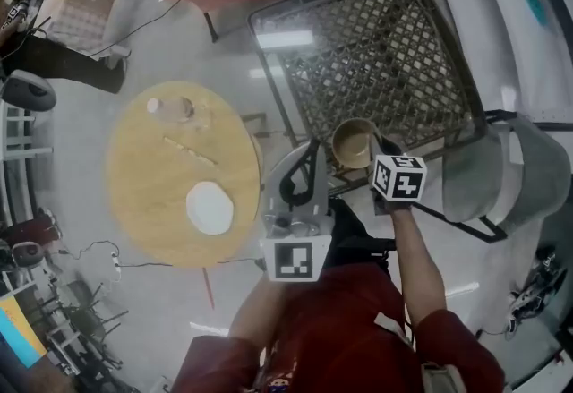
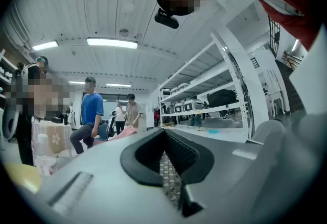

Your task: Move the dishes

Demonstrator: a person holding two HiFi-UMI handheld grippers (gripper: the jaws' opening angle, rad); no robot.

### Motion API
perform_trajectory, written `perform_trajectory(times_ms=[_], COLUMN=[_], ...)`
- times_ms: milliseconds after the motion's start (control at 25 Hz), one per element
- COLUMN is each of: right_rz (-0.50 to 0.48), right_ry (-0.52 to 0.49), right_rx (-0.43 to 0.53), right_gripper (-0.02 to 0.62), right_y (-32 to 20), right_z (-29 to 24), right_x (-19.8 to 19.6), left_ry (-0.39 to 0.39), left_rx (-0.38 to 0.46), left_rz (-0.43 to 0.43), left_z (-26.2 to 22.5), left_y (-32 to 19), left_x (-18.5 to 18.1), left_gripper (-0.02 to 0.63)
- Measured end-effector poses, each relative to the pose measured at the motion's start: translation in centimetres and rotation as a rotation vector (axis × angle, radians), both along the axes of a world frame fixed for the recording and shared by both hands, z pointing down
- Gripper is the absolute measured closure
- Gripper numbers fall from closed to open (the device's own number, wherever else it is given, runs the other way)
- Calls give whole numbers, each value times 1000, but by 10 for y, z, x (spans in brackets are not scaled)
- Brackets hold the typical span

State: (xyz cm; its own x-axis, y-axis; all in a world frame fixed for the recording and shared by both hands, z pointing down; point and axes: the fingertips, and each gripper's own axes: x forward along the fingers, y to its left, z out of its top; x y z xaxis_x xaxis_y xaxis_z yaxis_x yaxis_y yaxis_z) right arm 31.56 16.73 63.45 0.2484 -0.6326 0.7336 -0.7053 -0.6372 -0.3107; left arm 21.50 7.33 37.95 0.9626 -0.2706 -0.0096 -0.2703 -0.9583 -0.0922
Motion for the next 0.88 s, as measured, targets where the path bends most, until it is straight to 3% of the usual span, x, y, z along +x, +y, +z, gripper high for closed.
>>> perform_trajectory(times_ms=[280, 880], right_rz=[47, 114], right_ry=[-38, -63], right_rx=[-35, -85], right_gripper=[583, 581], right_y=[7, 18], right_z=[34, 69], right_x=[-2, -7], left_ry=[-7, -47], left_rx=[-49, -48], left_rz=[-14, -22], left_z=[25, 53], left_y=[-4, 4], left_x=[-10, -22], left_gripper=[598, 598])
